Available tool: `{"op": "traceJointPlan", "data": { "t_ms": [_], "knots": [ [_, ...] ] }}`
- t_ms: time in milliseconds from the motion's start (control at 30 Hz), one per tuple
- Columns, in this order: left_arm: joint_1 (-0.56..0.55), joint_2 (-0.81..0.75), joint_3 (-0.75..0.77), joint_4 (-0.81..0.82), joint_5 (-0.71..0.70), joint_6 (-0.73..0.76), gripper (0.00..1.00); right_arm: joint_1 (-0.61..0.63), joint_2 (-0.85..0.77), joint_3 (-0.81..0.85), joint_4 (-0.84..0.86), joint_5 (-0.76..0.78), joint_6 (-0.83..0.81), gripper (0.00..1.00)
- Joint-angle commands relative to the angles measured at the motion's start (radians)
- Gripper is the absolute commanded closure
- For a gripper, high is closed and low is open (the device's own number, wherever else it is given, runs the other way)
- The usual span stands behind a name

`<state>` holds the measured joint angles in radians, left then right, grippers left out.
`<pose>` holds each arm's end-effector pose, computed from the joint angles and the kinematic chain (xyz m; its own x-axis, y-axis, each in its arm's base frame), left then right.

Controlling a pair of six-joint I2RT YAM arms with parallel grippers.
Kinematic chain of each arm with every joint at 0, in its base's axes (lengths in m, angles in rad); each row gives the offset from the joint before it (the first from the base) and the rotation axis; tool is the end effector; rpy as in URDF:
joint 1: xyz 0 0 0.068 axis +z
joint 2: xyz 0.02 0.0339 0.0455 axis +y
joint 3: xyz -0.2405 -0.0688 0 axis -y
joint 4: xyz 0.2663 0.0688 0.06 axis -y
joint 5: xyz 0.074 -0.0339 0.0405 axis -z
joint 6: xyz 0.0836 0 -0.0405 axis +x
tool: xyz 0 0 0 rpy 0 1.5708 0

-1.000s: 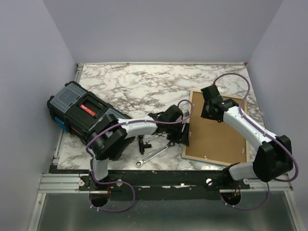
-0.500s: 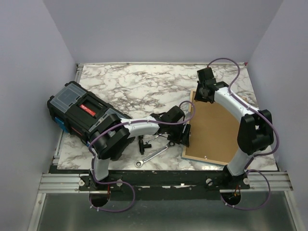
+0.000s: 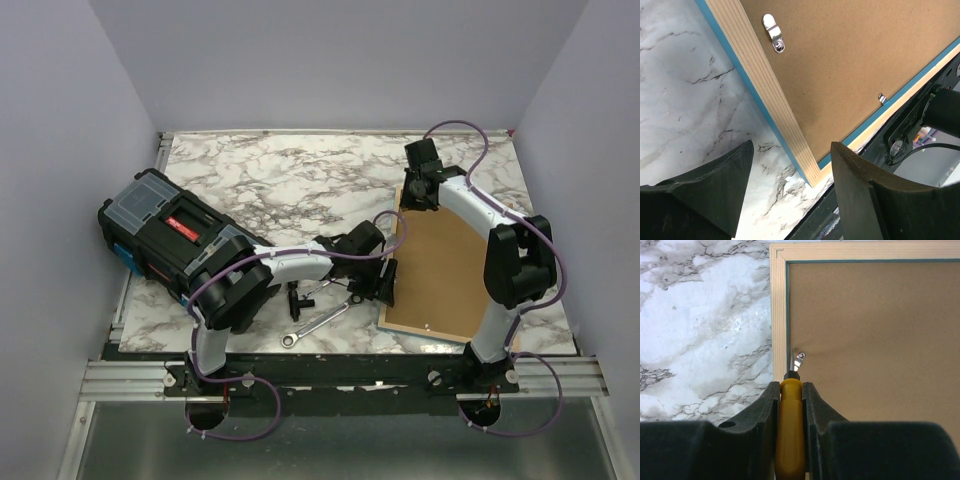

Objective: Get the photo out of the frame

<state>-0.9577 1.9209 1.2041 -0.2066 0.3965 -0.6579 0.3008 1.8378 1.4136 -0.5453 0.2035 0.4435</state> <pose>0.2232 -0.3734 0.0892 -0.9064 0.3082 -0.2889 0.4224 0.6681 -0.6125 0.4243 0.1139 0.1620 -0.7890 0.1952 -0.5825 0.1745 0.9803 0.0922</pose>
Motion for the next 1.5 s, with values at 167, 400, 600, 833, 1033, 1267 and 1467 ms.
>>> {"op": "traceJointPlan", "data": {
  "t_ms": [167,400,600,833,1033,1267,1467],
  "knots": [
    [-0.006,0.044,0.026,-0.008,-0.003,0.014,0.38,-0.004,0.012,0.007,-0.002,-0.025,-0.018,1.00],
    [-0.004,0.047,0.028,-0.015,-0.007,0.014,0.39,-0.004,-0.014,-0.052,0.000,-0.030,-0.019,1.00],
    [-0.001,0.053,0.031,-0.014,-0.001,0.012,0.38,-0.003,-0.058,-0.079,-0.008,-0.041,-0.018,1.00],
    [0.001,0.058,0.031,-0.005,0.006,0.000,0.37,-0.003,-0.107,-0.078,-0.043,-0.042,-0.028,0.99],
    [-0.001,0.073,0.050,-0.026,-0.012,-0.004,0.37,-0.003,-0.224,-0.084,-0.091,-0.028,-0.030,0.99],
    [-0.022,0.090,0.090,-0.094,-0.117,0.006,0.48,-0.003,-0.402,-0.179,-0.116,-0.018,-0.019,0.99],
    [-0.043,0.118,0.151,-0.170,-0.233,0.007,0.58,-0.003,-0.516,-0.218,-0.139,0.013,-0.015,0.99]
  ]
}}
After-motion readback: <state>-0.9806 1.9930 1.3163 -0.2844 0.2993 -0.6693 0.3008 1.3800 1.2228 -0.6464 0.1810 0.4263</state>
